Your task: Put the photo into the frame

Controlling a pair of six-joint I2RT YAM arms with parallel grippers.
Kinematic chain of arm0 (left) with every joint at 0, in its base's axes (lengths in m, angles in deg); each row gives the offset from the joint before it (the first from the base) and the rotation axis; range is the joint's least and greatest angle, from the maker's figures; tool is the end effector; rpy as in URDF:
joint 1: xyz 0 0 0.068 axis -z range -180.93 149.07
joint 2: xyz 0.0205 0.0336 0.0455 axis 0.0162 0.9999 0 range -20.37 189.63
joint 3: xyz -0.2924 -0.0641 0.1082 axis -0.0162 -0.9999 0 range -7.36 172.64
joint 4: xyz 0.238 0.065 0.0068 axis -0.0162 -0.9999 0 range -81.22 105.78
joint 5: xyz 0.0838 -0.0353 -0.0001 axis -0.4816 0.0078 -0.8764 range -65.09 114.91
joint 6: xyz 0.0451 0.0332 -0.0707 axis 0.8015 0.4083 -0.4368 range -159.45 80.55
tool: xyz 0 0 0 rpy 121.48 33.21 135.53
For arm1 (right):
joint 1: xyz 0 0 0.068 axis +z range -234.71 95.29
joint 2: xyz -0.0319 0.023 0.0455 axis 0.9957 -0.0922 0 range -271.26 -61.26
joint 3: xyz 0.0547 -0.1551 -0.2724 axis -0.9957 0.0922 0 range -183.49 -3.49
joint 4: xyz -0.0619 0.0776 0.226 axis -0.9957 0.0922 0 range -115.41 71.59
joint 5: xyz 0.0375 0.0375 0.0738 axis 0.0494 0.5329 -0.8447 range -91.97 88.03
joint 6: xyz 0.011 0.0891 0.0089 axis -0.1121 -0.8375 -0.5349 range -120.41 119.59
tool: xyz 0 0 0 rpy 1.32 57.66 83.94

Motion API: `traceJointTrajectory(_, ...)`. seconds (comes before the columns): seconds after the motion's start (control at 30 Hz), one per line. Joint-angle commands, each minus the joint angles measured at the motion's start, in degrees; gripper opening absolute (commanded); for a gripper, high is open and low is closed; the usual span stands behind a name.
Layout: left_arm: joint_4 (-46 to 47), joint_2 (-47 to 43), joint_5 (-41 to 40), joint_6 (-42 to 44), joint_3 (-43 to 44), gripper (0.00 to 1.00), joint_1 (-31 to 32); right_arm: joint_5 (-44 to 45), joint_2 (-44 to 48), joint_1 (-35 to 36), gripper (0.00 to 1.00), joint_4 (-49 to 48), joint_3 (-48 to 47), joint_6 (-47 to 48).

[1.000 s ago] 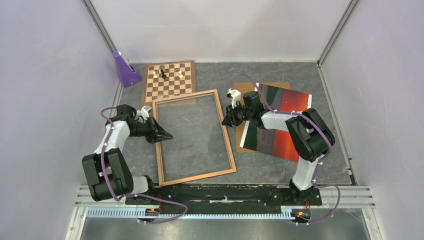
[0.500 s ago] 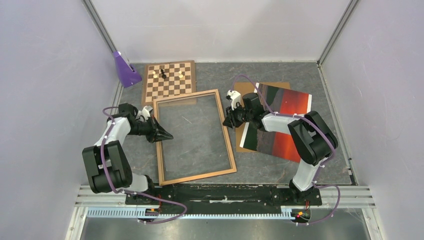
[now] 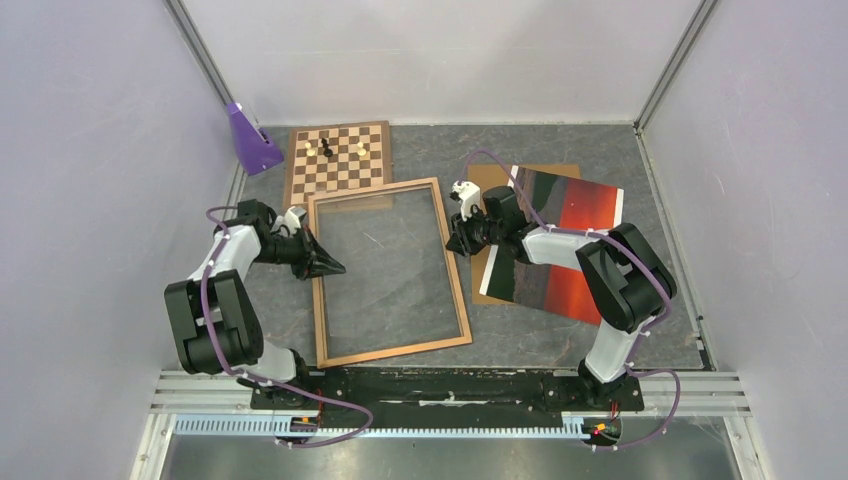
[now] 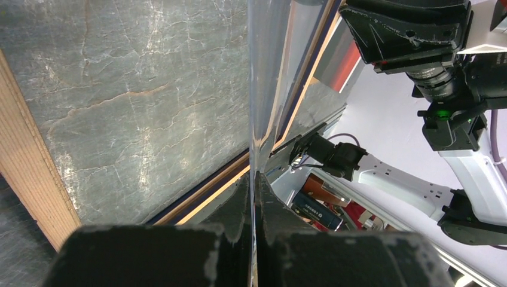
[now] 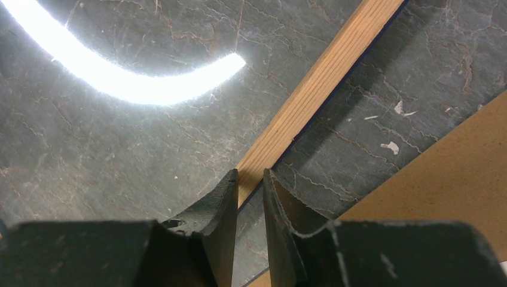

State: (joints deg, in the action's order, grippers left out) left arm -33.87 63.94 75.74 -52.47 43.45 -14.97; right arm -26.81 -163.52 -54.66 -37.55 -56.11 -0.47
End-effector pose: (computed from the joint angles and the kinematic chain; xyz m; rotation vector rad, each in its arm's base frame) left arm 0.2367 -0.0052 0.2222 -0.5637 2.6751 -1.2971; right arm 0.3265 0.2281 0.1916 -0.8184 2.1107 0.7668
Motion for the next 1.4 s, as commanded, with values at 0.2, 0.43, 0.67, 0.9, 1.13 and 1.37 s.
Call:
traceJointTrajectory(0.2,-1.5,2.6,-0.6,3.6,3.9,0.02,1.2,1.5,2.2,1.8,0.23,0.2,-0.3,1.5)
traceJointTrajectory(0.43,-2.2,5.9,-0.7,4.5,5.2,0.02,1.6,3.8,3.3,2.2,0.23,1.0,-0.2,1.4)
traceJointTrajectory(0.67,-2.4,8.2,-0.3,5.6,6.4,0.02,3.1,5.1,4.3,2.2,0.22,1.2,0.9,1.1)
traceJointTrajectory(0.9,-2.6,10.3,-0.2,6.4,7.6,0.02,4.3,4.6,4.9,2.7,0.21,1.0,2.0,0.4)
traceJointTrajectory(1.13,-2.6,11.0,-0.6,7.0,8.8,0.02,6.1,5.2,5.5,2.8,0.20,0.6,3.4,0.1)
traceJointTrajectory(1.37,-2.9,12.3,-1.0,8.0,9.5,0.02,6.8,4.9,5.1,2.7,0.20,1.0,2.9,0.1)
